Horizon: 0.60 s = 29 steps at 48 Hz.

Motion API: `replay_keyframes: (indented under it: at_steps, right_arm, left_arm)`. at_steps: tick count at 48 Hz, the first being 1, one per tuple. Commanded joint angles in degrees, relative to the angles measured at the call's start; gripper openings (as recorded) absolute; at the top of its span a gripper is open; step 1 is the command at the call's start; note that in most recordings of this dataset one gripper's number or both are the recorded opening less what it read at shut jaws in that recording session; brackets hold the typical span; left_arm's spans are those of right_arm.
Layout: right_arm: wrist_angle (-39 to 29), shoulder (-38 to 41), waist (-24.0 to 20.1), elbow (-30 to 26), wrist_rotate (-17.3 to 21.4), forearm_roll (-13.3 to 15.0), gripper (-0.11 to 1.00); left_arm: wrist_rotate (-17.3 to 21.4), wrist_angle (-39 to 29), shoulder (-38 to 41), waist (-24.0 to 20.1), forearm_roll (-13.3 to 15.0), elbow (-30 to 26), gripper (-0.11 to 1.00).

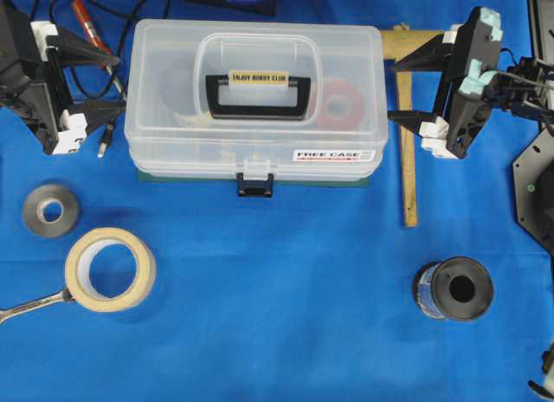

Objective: Open the tool box with both arms.
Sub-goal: 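Grip the lid edges with both grippers and lift the lid upward, then swing the lid back away from the front with both grippers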

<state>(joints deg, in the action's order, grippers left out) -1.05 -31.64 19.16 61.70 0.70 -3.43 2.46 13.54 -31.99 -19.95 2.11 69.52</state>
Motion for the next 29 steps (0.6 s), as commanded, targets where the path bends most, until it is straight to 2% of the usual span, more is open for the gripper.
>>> replay_keyframes:
  at_steps: [1,17,29]
  right_arm:
    - [0.18,-1.85,-0.18,-4.31,0.18,-0.09,0.85]
    - [-0.44,-4.22,2.81,-4.83,0.18,0.00,0.85]
    - [-0.18,-4.31,3.69,-5.01,0.09,0.09,0.85]
  left_arm:
    - [-0.09,0.79,-1.85,0.53,0.00,-3.60,0.90]
    - [-0.09,0.88,-1.67,-4.75,0.00,-4.92,0.90]
    - [-0.09,1.14,-1.23,-5.45,-0.09,-5.45,0.90]
